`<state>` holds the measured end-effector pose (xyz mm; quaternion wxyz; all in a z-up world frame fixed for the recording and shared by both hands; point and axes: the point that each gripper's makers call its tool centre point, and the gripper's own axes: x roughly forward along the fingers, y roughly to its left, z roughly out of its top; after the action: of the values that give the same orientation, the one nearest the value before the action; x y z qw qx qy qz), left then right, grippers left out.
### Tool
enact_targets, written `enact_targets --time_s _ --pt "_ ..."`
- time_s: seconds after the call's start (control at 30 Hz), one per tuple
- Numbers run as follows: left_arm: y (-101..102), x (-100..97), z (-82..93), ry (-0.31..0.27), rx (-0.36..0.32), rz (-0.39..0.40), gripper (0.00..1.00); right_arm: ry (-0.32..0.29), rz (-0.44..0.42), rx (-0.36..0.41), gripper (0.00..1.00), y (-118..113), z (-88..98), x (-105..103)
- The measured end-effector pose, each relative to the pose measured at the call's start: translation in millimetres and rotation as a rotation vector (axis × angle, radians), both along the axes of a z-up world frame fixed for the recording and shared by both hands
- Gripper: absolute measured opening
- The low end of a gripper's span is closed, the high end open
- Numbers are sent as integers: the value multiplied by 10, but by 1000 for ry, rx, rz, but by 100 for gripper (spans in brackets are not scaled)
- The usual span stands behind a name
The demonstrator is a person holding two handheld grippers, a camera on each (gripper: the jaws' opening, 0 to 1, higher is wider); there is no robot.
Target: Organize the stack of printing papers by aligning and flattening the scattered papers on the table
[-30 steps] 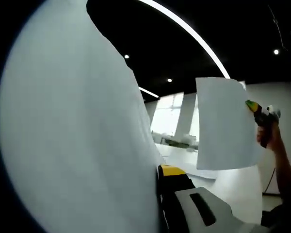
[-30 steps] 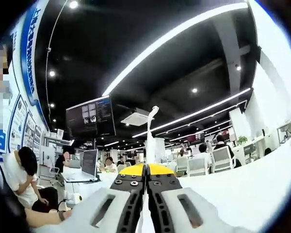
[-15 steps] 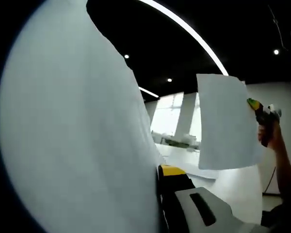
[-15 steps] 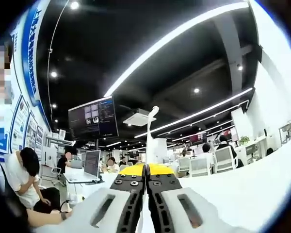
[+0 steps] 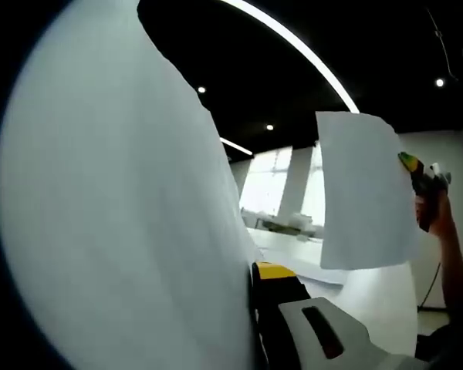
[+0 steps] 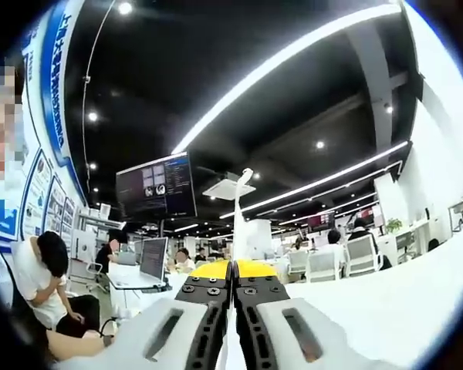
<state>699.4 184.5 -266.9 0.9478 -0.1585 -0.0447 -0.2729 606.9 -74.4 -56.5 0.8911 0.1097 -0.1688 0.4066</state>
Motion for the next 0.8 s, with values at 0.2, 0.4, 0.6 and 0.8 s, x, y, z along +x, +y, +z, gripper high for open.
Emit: enact_targets --time_s 0.2,0.4,0.6,0.8 --pt "6 5 -1 0 -1 1 8 -1 11 3 0 16 11 -21" --pt "0 2 1 0 -1 0 8 0 27 -1 0 65 10 -62" --pt "-6 -3 5 -1 -2 0 8 -10 49 -18 0 173 13 -149" --pt "-30 -19 14 -1 0 0 8 -7 75 -17 0 217 22 -192"
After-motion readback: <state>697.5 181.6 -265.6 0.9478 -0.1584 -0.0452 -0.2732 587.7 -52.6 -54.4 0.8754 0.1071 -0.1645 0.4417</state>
